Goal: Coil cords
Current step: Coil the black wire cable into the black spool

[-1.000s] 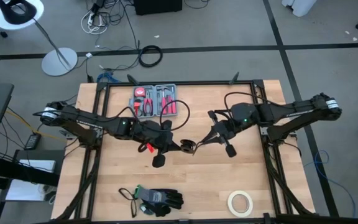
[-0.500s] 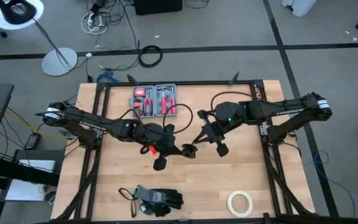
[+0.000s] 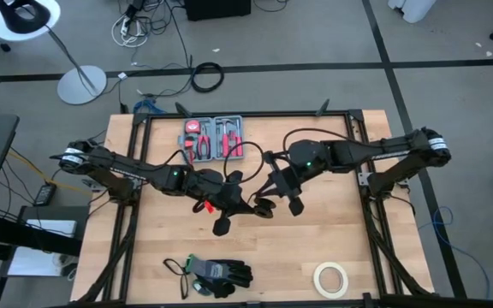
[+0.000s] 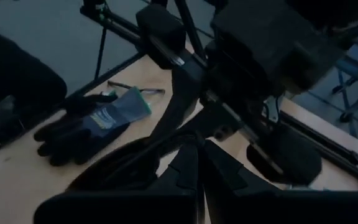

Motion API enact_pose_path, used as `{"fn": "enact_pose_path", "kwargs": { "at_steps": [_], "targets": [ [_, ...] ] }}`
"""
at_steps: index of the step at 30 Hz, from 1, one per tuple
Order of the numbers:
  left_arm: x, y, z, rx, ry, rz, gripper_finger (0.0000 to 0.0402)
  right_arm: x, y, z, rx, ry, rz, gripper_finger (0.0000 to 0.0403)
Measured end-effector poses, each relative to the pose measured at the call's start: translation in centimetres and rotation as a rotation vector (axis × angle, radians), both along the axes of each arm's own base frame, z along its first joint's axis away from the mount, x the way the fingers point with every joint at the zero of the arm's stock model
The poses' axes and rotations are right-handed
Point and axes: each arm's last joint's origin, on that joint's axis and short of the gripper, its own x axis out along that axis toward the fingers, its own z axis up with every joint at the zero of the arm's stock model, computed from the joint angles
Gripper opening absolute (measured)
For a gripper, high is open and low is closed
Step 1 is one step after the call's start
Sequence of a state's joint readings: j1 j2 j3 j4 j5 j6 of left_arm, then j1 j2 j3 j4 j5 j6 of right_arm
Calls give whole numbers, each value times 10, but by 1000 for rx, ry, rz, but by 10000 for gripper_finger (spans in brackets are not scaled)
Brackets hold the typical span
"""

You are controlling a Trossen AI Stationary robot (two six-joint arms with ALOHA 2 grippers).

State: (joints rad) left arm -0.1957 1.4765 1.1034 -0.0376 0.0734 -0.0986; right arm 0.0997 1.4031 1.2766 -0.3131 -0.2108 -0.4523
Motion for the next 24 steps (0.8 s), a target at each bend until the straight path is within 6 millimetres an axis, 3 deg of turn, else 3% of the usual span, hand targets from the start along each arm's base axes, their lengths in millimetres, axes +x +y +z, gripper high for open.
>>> {"fn": "enact_pose_path", "kwargs": {
  "at_steps": [7,12,24],
  "targets": [
    [0,-2,1,8,-10,-10,0,17,-2,-17,-3,28,47,6],
    [0,-6,2,56,-36,-38,0,16,-2,-22,20,80,41,12],
    [1,-8,5,150,-109,-102,0,15,-6,-20,132,113,45,94]
  ]
}}
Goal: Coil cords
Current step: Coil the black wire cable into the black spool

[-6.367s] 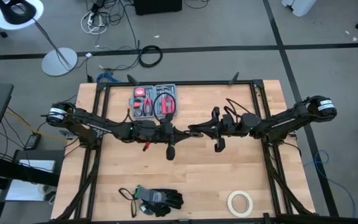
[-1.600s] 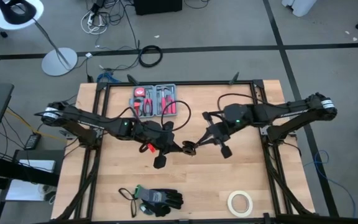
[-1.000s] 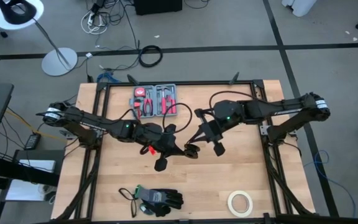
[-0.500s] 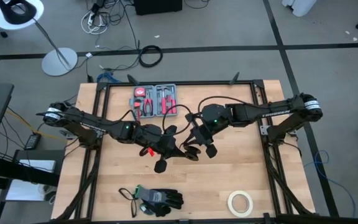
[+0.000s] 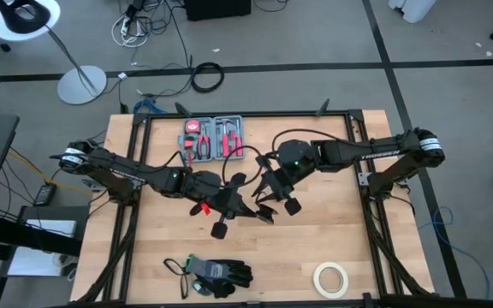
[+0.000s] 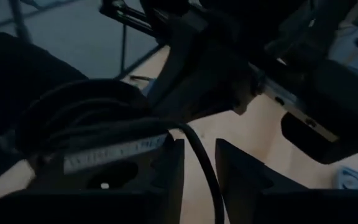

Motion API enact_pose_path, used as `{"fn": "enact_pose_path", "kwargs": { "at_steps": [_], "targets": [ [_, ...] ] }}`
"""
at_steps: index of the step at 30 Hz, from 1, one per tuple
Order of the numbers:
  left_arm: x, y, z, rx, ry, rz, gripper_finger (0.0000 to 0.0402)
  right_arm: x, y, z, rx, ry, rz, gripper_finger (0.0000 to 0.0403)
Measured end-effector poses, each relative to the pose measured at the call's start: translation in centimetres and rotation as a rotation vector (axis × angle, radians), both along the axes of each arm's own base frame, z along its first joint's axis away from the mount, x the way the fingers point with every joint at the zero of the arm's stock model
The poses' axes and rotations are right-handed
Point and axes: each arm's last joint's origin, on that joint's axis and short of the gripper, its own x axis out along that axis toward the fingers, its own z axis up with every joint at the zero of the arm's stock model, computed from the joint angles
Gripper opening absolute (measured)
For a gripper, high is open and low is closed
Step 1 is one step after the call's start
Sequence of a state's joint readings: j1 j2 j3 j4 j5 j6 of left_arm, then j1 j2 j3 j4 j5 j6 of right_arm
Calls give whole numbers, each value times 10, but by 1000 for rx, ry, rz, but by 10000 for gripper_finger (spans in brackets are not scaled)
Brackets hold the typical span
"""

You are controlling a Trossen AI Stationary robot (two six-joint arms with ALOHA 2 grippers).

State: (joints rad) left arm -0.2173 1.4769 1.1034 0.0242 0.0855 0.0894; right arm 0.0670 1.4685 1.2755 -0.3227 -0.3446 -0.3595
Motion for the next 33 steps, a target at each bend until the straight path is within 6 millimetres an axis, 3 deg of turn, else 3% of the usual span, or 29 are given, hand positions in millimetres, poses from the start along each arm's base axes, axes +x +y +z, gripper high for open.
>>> {"fn": "enact_pose_path", "kwargs": {
  "at_steps": [18,33],
  "targets": [
    [3,-1,9,40,-115,-31,0,-8,-6,2,85,65,29,76],
    [3,-7,16,125,-220,-53,0,-3,-9,2,297,21,50,70]
  ]
}}
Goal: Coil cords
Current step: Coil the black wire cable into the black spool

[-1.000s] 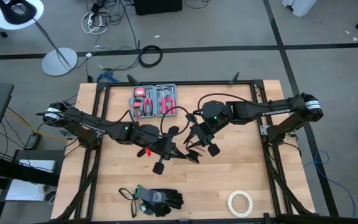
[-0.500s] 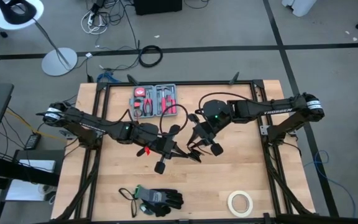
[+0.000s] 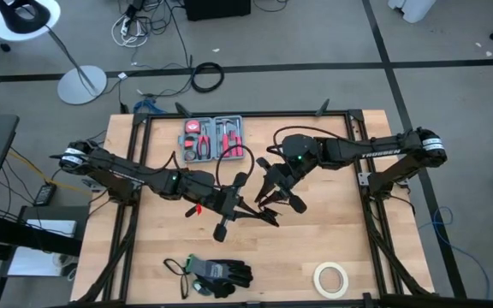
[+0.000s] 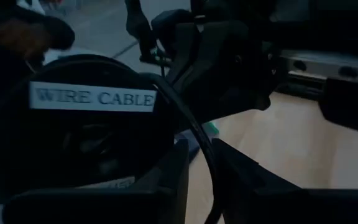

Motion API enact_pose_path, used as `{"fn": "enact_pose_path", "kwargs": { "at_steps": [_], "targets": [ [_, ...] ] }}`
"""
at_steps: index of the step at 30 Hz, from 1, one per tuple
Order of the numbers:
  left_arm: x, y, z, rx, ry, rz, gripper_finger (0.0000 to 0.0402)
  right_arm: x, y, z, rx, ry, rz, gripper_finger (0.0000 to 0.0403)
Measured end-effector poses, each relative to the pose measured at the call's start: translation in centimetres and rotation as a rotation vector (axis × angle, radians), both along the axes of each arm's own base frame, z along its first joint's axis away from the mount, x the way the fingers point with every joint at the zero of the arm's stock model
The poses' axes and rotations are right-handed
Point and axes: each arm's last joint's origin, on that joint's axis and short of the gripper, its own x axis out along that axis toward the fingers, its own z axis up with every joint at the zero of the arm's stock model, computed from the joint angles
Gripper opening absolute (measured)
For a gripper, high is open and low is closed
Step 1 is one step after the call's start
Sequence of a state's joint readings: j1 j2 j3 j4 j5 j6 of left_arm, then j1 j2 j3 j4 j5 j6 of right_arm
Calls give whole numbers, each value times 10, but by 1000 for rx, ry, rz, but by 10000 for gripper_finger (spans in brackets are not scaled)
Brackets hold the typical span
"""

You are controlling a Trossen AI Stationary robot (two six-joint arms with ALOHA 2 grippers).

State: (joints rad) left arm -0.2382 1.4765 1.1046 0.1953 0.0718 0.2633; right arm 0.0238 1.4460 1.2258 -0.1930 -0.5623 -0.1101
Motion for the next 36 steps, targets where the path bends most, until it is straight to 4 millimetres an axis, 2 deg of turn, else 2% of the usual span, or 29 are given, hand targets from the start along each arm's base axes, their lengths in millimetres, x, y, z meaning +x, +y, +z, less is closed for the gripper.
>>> {"fn": "enact_pose_path", "kwargs": {
  "at_steps": [10,16,18,21,30,36],
  "targets": [
    [1,1,4,93,-74,6,0,0,1,-17,139,68,-9,70],
    [1,1,7,97,-110,7,0,0,2,-20,198,72,5,69],
    [1,1,8,96,-114,7,0,1,3,-19,193,59,0,54],
    [1,1,8,95,-115,10,0,1,5,-19,163,40,5,10],
    [2,1,9,87,-121,17,0,-2,6,-24,244,160,-6,1],
    [2,1,10,84,-137,18,0,-4,5,-42,275,221,-56,1]
  ]
}}
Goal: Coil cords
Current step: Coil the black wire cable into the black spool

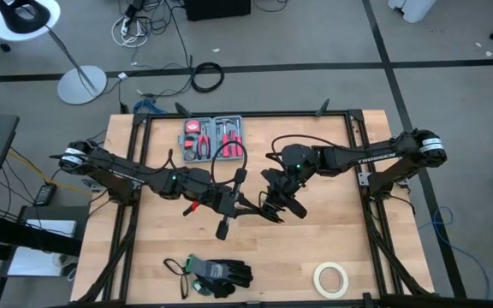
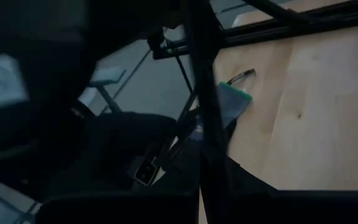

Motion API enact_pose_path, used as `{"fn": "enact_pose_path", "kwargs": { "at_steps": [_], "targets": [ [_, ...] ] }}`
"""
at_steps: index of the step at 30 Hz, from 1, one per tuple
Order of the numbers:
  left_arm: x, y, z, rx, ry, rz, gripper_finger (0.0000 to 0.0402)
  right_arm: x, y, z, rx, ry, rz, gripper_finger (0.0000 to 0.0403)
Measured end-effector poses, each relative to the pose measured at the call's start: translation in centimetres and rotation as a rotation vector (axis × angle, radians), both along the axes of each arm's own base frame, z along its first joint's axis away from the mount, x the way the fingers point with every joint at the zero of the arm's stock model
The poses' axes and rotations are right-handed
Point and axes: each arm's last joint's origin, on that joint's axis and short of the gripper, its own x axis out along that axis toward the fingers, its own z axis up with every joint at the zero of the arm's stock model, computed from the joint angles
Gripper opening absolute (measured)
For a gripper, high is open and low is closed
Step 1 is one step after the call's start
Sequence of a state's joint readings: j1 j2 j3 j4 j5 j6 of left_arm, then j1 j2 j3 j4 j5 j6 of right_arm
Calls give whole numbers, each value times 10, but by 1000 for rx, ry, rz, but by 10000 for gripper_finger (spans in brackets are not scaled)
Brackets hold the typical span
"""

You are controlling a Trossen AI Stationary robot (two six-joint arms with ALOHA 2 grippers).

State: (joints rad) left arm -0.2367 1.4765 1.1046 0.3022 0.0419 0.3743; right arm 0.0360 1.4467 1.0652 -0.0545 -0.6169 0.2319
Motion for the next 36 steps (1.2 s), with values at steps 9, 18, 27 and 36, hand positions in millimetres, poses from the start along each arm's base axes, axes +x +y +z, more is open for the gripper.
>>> {"fn": "enact_pose_path", "kwargs": {
  "at_steps": [9,18,27,36],
  "targets": [
    [0,1,2,9,-23,19,0,-3,2,-20,71,-30,-18,0],
    [1,2,3,10,-34,57,0,-18,20,-62,46,125,-68,6],
    [1,2,3,6,-30,80,0,-49,39,-85,-93,138,-256,4],
    [1,3,3,6,-30,103,0,-63,65,-85,-172,103,-303,2]
  ]
}}
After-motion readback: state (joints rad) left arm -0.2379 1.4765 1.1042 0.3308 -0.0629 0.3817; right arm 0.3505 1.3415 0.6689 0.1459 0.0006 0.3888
